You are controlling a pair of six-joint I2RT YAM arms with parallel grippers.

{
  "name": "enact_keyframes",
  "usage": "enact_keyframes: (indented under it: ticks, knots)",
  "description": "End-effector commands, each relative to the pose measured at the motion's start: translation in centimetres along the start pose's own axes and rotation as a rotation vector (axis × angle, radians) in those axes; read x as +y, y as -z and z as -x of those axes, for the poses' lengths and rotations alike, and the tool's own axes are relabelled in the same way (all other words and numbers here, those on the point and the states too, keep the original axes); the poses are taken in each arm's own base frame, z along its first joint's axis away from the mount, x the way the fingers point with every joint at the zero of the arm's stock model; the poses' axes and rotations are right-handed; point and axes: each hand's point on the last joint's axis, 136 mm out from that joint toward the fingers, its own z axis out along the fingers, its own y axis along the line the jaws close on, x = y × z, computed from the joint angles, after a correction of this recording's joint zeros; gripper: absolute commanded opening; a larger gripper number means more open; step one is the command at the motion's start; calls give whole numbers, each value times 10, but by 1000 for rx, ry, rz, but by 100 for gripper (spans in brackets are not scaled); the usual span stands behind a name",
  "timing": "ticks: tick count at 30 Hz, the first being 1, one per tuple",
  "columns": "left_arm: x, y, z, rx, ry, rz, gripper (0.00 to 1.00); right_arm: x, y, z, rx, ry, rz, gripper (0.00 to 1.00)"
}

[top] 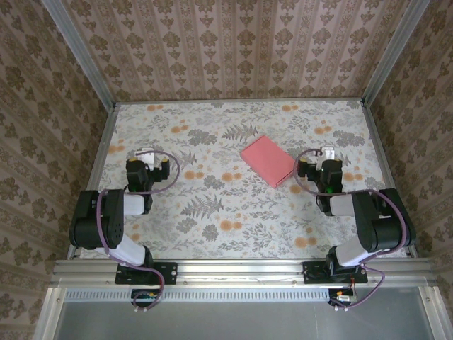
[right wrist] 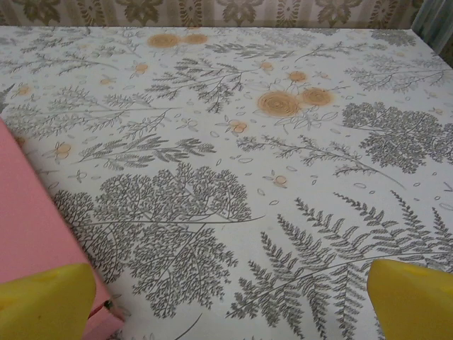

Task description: Fold the paper box

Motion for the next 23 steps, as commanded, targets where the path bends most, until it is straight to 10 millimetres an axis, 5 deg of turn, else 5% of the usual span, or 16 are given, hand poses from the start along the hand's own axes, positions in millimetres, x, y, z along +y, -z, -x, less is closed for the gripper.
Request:
enact_keyframes:
  ticks: [1,11,23]
  knots:
    - [0,-1,8,-32,9,-10,100,3,-4,15,-35,-42,20,100]
    - [0,0,8,-31,10,-10,100,21,-3,14,-30,-15,160,100]
    - [0,-1,8,-30,9,-12,100,14,-5,14,-24,-33,119,100]
